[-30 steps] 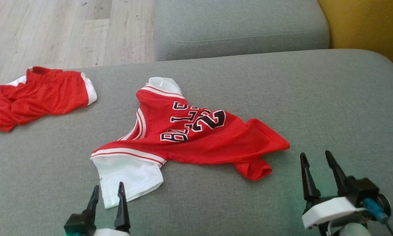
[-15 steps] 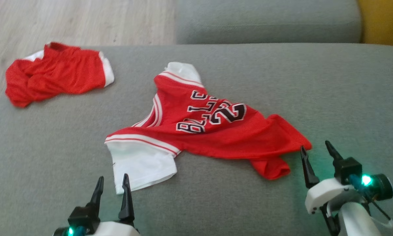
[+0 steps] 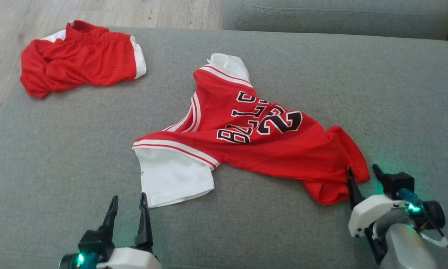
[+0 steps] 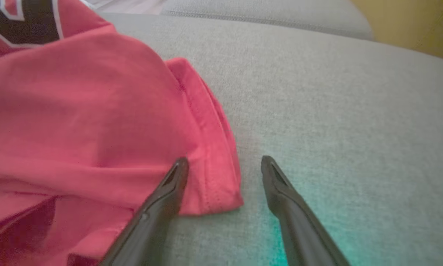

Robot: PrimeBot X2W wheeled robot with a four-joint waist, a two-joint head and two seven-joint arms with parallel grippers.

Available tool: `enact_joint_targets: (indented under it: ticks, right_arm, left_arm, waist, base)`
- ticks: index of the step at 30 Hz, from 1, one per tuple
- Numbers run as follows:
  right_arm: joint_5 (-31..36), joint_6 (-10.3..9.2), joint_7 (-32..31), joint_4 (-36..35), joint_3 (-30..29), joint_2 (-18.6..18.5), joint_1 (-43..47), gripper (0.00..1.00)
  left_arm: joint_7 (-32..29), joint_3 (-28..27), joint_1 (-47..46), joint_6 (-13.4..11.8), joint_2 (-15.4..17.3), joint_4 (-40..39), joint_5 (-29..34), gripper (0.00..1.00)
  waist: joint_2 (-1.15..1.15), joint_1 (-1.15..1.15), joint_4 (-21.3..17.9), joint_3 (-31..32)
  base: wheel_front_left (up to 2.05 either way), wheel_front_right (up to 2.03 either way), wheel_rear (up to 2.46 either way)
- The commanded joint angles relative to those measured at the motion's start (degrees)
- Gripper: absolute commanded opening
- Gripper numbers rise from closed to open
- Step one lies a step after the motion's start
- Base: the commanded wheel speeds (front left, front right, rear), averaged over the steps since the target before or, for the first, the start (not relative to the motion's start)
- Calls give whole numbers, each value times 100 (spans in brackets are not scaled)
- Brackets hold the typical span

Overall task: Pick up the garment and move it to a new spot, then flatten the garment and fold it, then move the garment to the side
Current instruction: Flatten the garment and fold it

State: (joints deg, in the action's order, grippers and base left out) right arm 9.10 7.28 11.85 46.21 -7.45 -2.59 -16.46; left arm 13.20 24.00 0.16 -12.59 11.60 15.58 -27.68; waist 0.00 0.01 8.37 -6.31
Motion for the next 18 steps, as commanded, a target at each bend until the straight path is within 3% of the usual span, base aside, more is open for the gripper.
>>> enact_joint_targets:
  ticks: [1, 4, 10, 18]
  right_arm:
    - [-78, 21, -10, -39, 143, -29, -203, 50]
    - [-278, 21, -141, 226, 173, -29, -270, 0]
    - [-657, 21, 82, 236, 353, -29, -428, 0]
    - [-1097, 21, 40, -484, 415, -29, -297, 0]
  left_arm:
    - [83, -161, -223, -12, 38, -135, 39, 100]
    - [86, -155, -215, -18, 50, -124, 36, 100]
    - [83, -126, -191, -20, 76, -101, 28, 100]
    - [52, -81, -87, -50, 101, -93, 6, 100]
  waist:
    - [0, -1, 4, -3]
    - [0, -1, -12, 11]
    - [0, -1, -124, 108]
    - [0, -1, -365, 319]
  base:
    - [0, 0, 0]
    - [0, 0, 0]
    - [0, 0, 0]
    - [0, 0, 0]
